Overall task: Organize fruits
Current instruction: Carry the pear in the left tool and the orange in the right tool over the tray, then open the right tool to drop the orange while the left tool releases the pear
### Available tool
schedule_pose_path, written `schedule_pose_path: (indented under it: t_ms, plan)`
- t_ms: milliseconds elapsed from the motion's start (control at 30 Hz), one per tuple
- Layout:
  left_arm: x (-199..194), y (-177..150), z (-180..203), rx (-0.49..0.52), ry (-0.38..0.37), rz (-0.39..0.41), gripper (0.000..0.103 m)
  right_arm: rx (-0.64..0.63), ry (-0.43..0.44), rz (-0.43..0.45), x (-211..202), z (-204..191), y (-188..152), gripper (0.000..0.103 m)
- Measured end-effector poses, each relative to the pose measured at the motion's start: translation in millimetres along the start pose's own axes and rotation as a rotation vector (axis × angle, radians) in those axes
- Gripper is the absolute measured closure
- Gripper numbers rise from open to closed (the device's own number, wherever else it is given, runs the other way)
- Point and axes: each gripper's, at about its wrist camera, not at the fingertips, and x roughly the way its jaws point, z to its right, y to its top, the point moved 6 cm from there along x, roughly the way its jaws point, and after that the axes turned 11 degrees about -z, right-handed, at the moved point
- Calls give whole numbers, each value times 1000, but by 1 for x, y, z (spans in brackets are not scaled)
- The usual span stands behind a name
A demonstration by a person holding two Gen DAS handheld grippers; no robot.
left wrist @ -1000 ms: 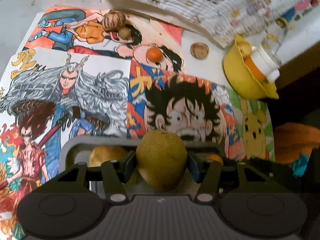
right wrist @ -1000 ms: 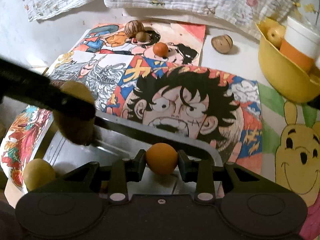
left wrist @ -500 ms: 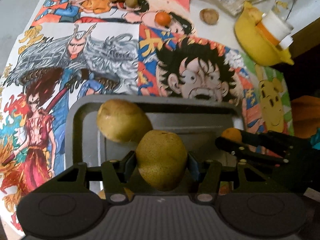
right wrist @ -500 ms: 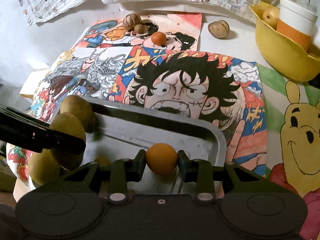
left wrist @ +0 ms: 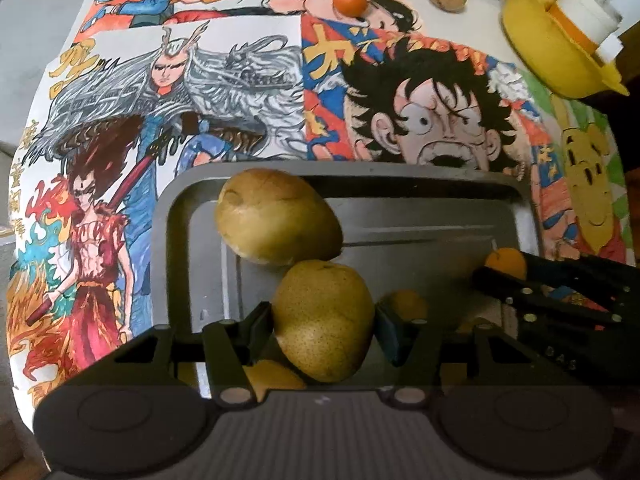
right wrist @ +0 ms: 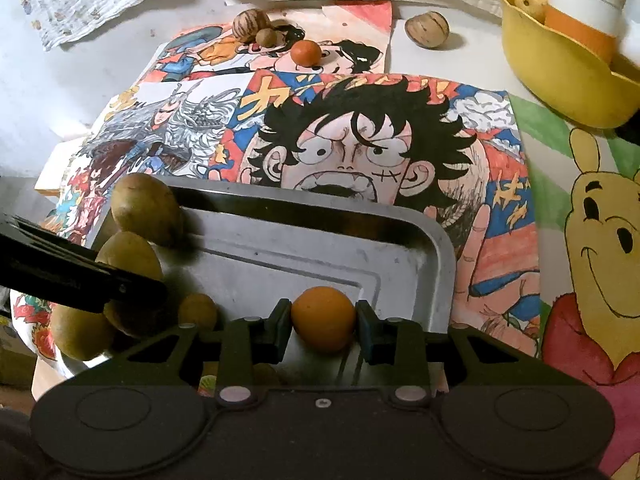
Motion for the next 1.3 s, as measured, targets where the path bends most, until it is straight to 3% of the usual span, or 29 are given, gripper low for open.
schedule_pose_path:
  t_ms: [367,533,667,800,1100,1300]
  plan:
    - [2,1,-3,-55,-16,-9,43,24,20,-13,3,1,6,64]
    - [-2,0,-6,-84,-37,-8,42,31,30,-5,-4,2,5,55]
    - [-10,-3,-5,-92,-49,17,36,44,37,16,-15,6,1,46]
    - [-22,-9,-1,-76,-54,49,20,49,43,39,-28,9,-6,33]
    - [-47,-42,-1,-27,-27,110,1,5,76,68,-52,3,-27,5]
    - [-49,-74,-3,-18,-27,130,1,-46,128,73,-64,-9,-43,1]
